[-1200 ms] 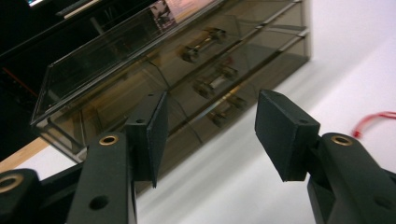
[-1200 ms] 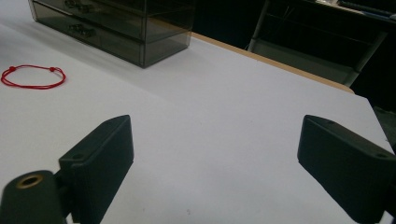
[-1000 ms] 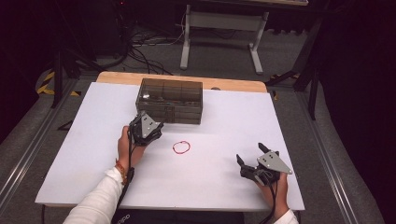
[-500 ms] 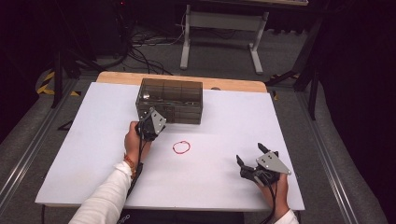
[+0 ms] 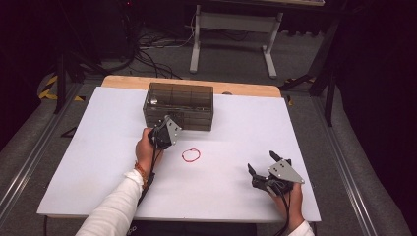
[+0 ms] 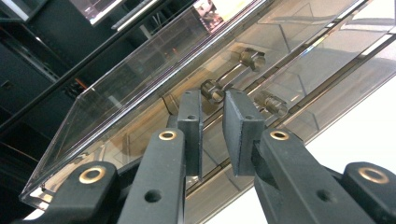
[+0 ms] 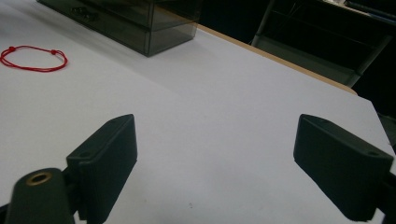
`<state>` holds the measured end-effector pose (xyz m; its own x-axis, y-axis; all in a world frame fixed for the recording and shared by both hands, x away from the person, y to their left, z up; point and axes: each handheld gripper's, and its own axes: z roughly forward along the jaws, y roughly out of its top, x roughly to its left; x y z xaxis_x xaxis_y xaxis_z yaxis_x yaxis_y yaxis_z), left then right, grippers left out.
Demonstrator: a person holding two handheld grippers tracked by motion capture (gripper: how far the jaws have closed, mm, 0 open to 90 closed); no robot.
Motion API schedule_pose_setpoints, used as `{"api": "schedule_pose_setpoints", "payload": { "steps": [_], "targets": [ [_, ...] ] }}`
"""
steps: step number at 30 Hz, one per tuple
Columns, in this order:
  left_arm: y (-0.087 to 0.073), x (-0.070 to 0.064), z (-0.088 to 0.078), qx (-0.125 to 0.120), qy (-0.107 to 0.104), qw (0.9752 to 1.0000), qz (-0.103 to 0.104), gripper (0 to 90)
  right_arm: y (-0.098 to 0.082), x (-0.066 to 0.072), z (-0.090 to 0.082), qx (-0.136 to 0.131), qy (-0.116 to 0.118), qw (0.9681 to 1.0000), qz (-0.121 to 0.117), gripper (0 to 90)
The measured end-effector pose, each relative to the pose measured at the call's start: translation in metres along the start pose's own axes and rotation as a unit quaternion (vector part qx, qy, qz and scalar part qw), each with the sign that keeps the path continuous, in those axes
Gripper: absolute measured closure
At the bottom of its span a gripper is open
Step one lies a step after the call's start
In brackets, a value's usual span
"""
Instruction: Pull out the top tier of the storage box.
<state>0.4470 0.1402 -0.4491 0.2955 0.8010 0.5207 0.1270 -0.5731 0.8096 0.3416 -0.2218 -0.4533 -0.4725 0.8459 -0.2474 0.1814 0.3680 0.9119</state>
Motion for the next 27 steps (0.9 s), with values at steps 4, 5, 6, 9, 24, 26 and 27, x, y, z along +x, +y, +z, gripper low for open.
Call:
{"api": "schedule_pose_setpoints", "payload": {
  "steps": [4, 5, 6, 9, 24, 26, 27],
  "targets": [
    [0.0005, -0.0011, -0.0006, -0.001, 0.006, 1.0000, 0.005, 79.2, 0.0000, 0.0002, 0.0003, 0.001, 0.001, 1.0000, -0.002, 14.2],
    [0.0006, -0.0013, -0.0008, -0.001, 0.006, 1.0000, 0.004, 79.4, 0.0000, 0.0002, 0.0002, 0.001, 0.001, 1.0000, -0.002, 14.2],
    [0.0006, -0.0013, -0.0008, -0.001, 0.006, 1.0000, 0.004, 79.4, 0.0000, 0.0002, 0.0002, 0.001, 0.001, 1.0000, -0.002, 14.2],
    [0.0006, -0.0008, -0.0012, 0.000, 0.002, 1.0000, 0.002, 79.6, -0.0001, -0.0003, -0.0003, -0.001, 0.000, 1.0000, 0.000, 14.2],
    [0.0015, -0.0004, -0.0044, 0.002, 0.002, 1.0000, 0.002, 80.0, 0.0001, -0.0002, -0.0005, -0.002, -0.001, 1.0000, 0.001, 14.1],
    [0.0013, -0.0008, -0.0045, 0.001, 0.002, 1.0000, 0.000, 80.0, 0.0001, -0.0003, -0.0007, -0.002, -0.002, 1.0000, 0.002, 14.1],
    [0.0013, -0.0008, -0.0045, 0.001, 0.002, 1.0000, 0.000, 80.0, 0.0001, -0.0003, -0.0007, -0.002, -0.002, 1.0000, 0.002, 14.1]
  ]
}}
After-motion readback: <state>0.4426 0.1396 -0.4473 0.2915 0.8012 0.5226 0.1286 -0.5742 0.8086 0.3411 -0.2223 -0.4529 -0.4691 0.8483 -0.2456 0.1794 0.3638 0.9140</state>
